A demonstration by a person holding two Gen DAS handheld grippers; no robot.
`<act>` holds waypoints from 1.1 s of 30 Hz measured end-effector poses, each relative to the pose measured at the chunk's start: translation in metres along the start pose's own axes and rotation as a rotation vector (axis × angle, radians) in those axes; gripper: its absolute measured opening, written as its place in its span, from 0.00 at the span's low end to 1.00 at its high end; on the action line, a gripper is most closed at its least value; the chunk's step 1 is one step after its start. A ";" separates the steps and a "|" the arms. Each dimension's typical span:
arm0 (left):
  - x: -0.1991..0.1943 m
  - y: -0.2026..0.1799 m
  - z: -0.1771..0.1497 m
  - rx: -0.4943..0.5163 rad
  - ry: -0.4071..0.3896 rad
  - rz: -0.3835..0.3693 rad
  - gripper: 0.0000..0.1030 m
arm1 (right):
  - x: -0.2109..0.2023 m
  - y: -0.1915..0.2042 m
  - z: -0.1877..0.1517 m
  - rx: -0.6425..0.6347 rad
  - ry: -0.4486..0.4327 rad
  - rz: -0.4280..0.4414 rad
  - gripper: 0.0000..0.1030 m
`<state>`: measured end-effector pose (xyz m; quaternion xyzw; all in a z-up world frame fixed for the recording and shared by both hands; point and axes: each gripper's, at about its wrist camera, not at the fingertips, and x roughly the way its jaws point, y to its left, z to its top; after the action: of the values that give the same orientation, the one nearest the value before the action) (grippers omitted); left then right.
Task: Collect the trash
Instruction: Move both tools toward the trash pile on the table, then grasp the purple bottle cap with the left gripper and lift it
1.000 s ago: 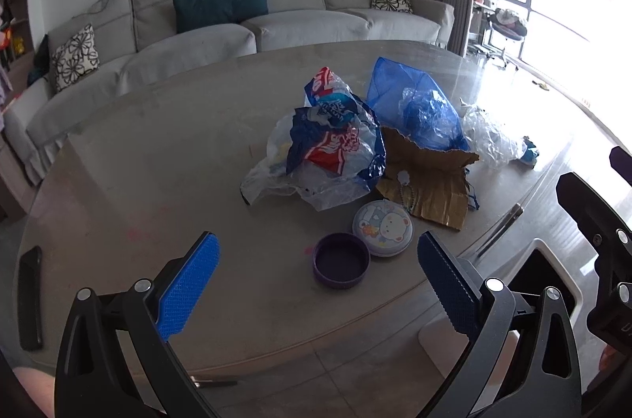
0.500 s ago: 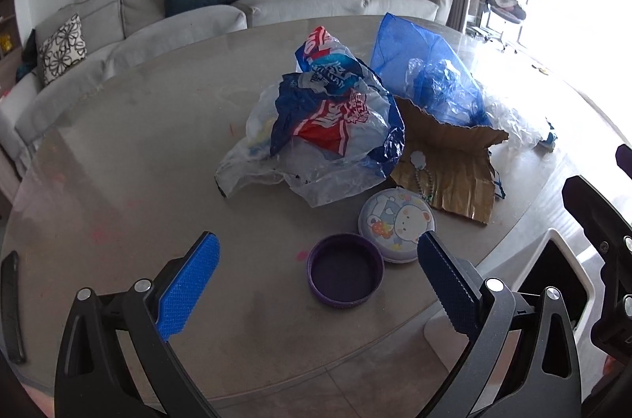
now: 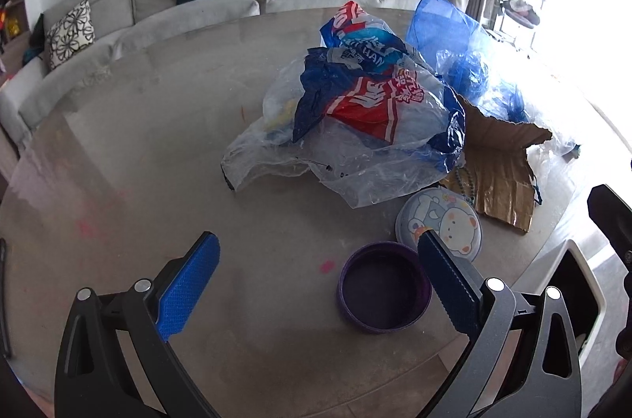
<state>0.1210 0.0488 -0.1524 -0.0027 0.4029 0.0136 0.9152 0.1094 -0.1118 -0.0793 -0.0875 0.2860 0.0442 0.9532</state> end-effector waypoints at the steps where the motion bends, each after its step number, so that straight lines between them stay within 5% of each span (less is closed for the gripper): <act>1: 0.000 0.001 -0.001 -0.003 -0.002 -0.008 0.97 | 0.000 0.001 0.000 -0.003 0.000 -0.001 0.97; 10: 0.000 0.002 -0.011 0.012 0.001 -0.083 0.97 | -0.003 0.003 0.001 -0.003 -0.009 -0.007 0.97; 16: 0.005 -0.008 -0.023 0.054 0.020 -0.065 0.96 | -0.008 0.005 0.002 -0.007 -0.023 -0.016 0.97; 18: 0.003 -0.007 -0.025 0.050 0.009 -0.073 0.90 | -0.009 0.004 0.002 -0.007 -0.025 -0.022 0.97; 24: -0.001 -0.006 -0.019 0.057 0.007 -0.077 0.50 | -0.011 0.006 -0.001 -0.011 -0.026 -0.029 0.97; 26: -0.002 -0.006 -0.018 0.054 0.006 -0.106 0.17 | -0.012 0.007 -0.003 -0.019 -0.027 -0.034 0.97; 33: -0.009 -0.010 -0.016 0.075 -0.012 -0.110 0.16 | -0.015 0.007 -0.004 -0.024 -0.038 -0.034 0.97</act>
<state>0.1030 0.0387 -0.1564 0.0095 0.3969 -0.0517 0.9164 0.0937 -0.1059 -0.0755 -0.1029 0.2659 0.0329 0.9579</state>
